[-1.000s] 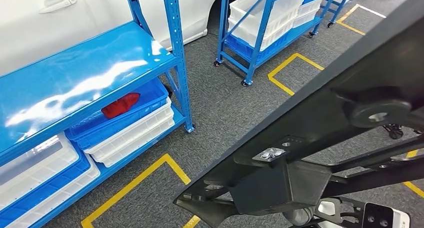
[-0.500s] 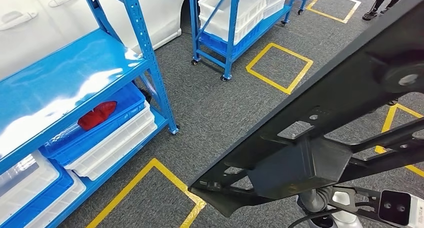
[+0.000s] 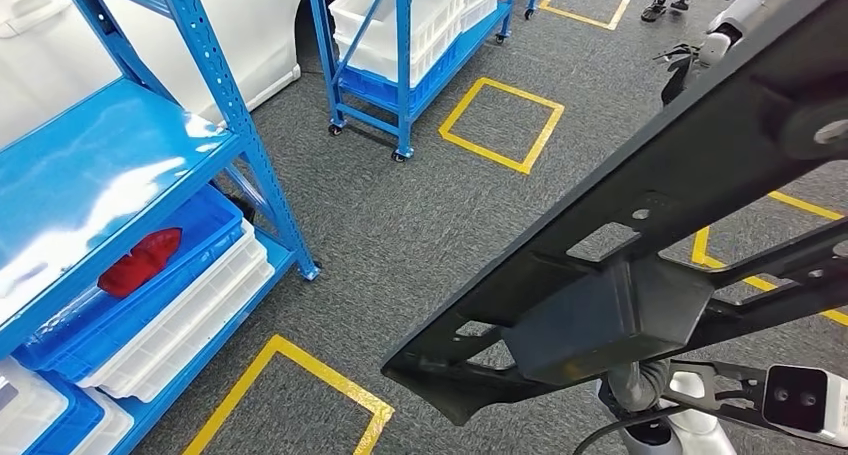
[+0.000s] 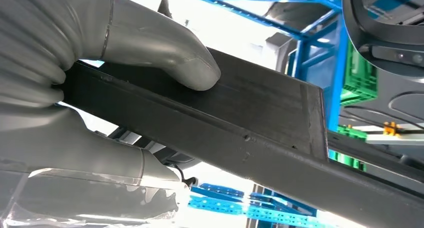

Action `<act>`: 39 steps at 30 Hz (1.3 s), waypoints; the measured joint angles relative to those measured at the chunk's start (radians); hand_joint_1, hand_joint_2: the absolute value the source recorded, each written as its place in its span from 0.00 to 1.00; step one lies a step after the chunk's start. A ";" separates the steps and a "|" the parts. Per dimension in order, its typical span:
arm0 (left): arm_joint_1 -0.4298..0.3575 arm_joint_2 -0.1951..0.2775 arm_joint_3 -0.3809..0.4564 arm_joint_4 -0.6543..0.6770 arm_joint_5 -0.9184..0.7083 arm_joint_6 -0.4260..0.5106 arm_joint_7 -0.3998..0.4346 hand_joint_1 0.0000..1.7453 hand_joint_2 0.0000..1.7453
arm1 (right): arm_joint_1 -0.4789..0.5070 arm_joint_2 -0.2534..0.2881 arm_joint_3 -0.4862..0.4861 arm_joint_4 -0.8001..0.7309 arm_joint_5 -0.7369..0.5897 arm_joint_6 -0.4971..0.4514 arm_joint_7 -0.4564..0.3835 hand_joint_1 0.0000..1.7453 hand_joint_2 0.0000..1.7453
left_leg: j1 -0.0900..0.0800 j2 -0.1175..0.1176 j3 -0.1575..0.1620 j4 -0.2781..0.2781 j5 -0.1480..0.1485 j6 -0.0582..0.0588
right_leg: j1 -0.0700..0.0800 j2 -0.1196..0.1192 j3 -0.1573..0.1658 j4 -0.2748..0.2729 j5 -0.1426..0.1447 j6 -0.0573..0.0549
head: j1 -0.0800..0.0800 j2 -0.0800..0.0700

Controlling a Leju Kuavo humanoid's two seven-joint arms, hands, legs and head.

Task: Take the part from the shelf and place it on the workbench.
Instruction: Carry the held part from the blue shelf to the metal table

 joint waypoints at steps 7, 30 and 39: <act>0.007 -0.002 0.016 0.000 0.024 0.005 -0.024 0.00 1.00 | 0.058 0.008 -0.001 -0.018 0.071 0.039 0.000 1.00 1.00 | -0.009 0.075 0.003 -0.003 -0.005 0.008 | -0.005 -0.090 -0.084 0.177 -0.054 0.006 | 0.006 0.000; -0.006 0.011 0.013 0.000 -0.011 -0.012 -0.022 0.00 1.00 | -0.005 0.050 0.029 -0.030 0.062 -0.040 0.012 1.00 1.00 | -0.006 -0.005 0.003 -0.008 0.006 -0.003 | 0.003 0.011 0.004 -0.020 0.019 -0.010 | 0.000 0.000; 0.000 0.014 0.012 0.000 -0.005 -0.014 -0.033 0.00 1.00 | 0.001 0.036 0.039 -0.015 0.057 -0.034 0.001 1.00 1.00 | -0.014 0.093 0.004 -0.010 0.002 0.001 | -0.005 -0.116 -0.021 0.053 -0.003 0.005 | 0.007 0.000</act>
